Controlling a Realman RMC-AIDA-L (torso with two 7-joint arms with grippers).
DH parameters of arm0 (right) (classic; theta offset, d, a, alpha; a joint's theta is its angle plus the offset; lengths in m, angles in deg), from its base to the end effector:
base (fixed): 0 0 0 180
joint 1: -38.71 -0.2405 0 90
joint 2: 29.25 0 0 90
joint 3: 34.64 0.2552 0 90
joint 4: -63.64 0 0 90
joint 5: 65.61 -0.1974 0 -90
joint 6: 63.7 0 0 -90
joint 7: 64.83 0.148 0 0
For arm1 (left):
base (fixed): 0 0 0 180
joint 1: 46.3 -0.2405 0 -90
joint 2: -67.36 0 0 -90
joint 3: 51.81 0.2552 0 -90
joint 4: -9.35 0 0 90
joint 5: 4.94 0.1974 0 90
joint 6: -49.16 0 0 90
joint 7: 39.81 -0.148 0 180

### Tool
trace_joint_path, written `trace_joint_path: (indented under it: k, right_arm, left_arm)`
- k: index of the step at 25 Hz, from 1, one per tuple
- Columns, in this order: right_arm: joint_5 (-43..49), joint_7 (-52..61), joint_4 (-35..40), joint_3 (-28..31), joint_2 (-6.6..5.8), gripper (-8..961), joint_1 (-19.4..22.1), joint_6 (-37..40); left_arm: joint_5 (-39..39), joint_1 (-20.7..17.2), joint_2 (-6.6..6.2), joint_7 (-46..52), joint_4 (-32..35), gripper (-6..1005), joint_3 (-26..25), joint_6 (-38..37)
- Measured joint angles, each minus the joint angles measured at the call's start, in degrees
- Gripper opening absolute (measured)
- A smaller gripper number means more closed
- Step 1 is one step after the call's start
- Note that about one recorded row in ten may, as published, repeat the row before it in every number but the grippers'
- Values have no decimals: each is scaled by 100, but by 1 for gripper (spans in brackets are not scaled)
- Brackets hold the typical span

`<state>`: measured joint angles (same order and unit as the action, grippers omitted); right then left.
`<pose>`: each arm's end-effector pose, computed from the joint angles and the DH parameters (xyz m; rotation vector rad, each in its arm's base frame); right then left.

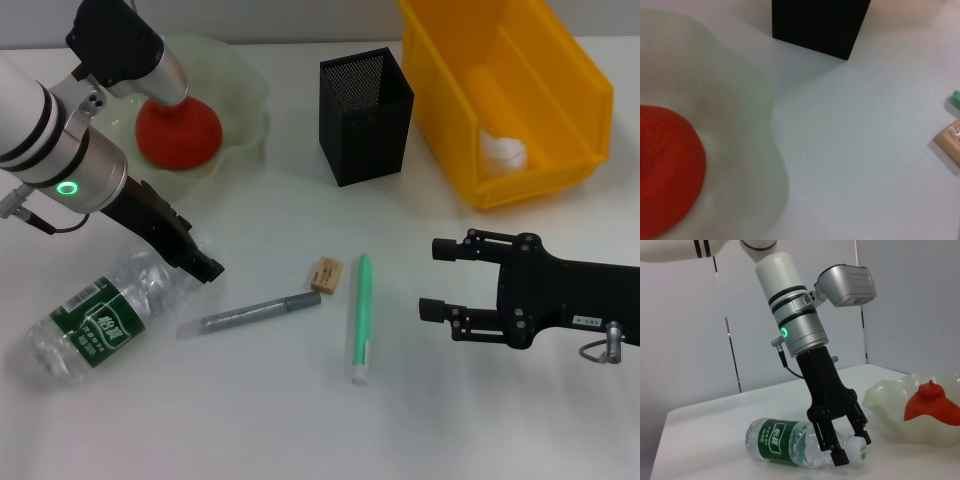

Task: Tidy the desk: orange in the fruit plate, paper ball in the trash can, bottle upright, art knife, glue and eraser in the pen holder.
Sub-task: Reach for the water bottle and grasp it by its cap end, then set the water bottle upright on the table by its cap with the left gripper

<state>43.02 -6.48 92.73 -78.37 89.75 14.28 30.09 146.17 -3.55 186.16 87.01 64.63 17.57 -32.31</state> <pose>0.2692 0.2713 -0.0268 -2.7694 0.3652 0.8263 -0.2173 0.3715 -0.0183 -2.7096 -0.7642 0.5539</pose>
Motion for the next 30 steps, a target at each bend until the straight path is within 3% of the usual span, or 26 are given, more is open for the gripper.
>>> trace_joint_path:
  k: [13, 17, 30]
  right_arm:
    - [0, 0, 0, 40, 0, 734, -12, 28]
    - [0, 0, 0, 41, 0, 736, -16, 28]
    - [0, 1, 0, 40, 0, 736, -29, 50]
  left_arm:
    - [90, 7, -5, 7, -35, 643, 125, 26]
    - [94, 6, -5, -31, -78, 507, 124, 40]
    - [19, -16, -23, -37, 54, 448, 55, -12]
